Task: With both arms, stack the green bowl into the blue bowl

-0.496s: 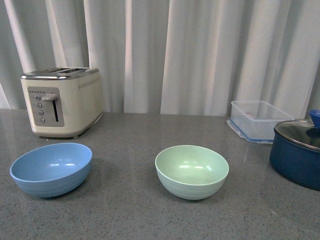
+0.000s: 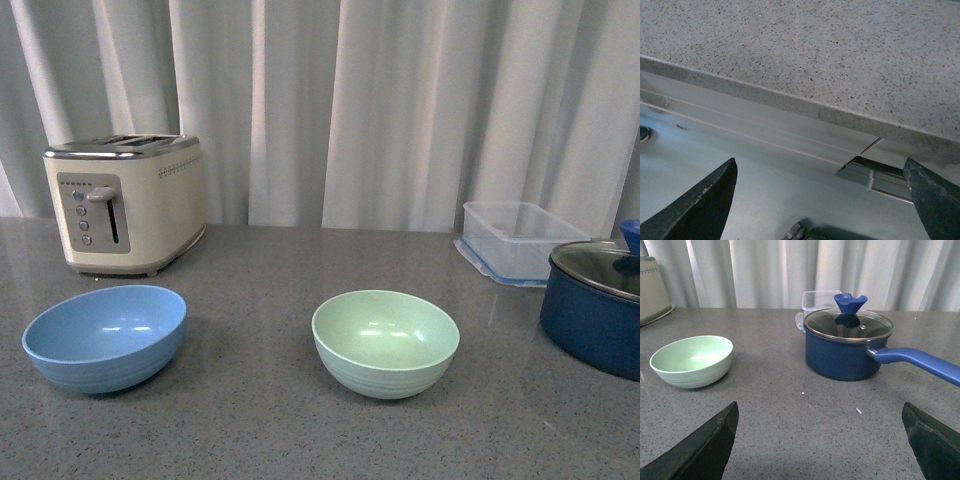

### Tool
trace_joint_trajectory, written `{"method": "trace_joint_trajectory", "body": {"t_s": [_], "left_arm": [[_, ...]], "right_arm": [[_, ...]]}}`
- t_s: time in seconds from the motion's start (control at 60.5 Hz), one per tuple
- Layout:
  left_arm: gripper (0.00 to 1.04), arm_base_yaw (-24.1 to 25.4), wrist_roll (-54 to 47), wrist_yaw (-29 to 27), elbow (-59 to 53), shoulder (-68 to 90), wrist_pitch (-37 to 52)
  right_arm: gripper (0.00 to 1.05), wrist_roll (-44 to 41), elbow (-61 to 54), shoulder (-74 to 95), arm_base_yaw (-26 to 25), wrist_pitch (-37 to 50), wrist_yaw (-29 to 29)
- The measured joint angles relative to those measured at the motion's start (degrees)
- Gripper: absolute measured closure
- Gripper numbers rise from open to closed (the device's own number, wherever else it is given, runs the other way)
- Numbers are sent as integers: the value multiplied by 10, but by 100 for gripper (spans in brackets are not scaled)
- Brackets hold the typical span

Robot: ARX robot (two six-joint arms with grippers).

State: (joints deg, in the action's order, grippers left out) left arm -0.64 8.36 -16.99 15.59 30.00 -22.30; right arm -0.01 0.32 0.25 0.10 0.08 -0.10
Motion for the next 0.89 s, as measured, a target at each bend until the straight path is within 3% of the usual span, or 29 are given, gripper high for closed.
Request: {"method": "trace_joint_trajectory", "body": {"t_s": [0.149,0.364,0.893], "left_arm": [[7,34,6,48,65,118,75],[7,72,11,101,177,274,98],[7,66,24,93,369,555,143]], "right_arm": [[10,0,0,0,0,0,0],[10,0,0,0,0,0,0],[10,0,0,0,0,0,0]]}}
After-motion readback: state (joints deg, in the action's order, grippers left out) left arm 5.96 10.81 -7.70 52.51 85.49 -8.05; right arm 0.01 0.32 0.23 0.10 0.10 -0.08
